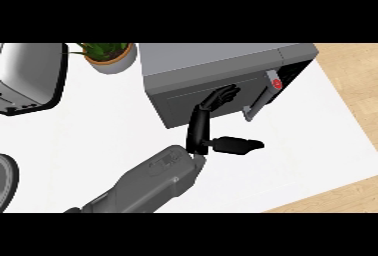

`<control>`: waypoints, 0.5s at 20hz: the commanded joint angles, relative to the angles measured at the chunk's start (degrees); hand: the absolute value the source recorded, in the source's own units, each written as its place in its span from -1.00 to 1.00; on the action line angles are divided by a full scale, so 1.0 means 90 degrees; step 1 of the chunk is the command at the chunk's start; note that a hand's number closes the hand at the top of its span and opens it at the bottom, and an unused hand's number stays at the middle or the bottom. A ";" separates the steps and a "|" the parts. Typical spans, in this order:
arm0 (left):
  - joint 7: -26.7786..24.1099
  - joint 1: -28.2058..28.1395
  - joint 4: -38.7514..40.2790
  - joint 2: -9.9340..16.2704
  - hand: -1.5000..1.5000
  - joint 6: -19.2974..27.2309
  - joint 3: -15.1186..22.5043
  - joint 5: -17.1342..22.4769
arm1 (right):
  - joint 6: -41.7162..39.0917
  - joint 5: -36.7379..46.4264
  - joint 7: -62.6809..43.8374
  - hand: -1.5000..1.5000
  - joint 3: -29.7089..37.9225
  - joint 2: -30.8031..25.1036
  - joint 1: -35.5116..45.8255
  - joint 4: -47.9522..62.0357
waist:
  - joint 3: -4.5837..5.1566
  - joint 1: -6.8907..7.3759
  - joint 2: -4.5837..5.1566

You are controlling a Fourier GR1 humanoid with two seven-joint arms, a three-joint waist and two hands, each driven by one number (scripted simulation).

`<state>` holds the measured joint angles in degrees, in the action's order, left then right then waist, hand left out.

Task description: Pick up the milk, place it into the microwave and close the microwave

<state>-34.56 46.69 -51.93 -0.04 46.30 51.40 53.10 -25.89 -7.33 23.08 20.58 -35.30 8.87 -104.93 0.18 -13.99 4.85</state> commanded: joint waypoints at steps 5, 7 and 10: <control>-0.0149 0.0403 0.0482 0.0004 -1.00 0.0079 -0.0347 0.0336 | -0.0357 -0.1254 -0.0209 -1.00 -0.0461 0.0851 0.0021 0.0721 | -0.0036 0.0055 0.0125; -0.0166 0.0489 0.0563 0.0004 -1.00 0.0080 -0.0407 0.0424 | -0.0471 -0.1462 -0.0304 -1.00 -0.0450 0.0816 0.0071 0.0860 | -0.0025 0.0042 0.0088; -0.0302 0.0516 0.0630 0.0004 -1.00 0.0048 -0.0390 0.0468 | -0.0535 -0.1711 -0.0438 -1.00 -0.0385 0.0751 0.0237 0.1082 | -0.0012 0.0065 0.0097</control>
<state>-37.19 47.62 -51.20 -0.04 45.42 52.41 55.55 -29.56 -19.13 20.57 17.29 -29.09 9.90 -97.68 -0.09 -13.56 5.31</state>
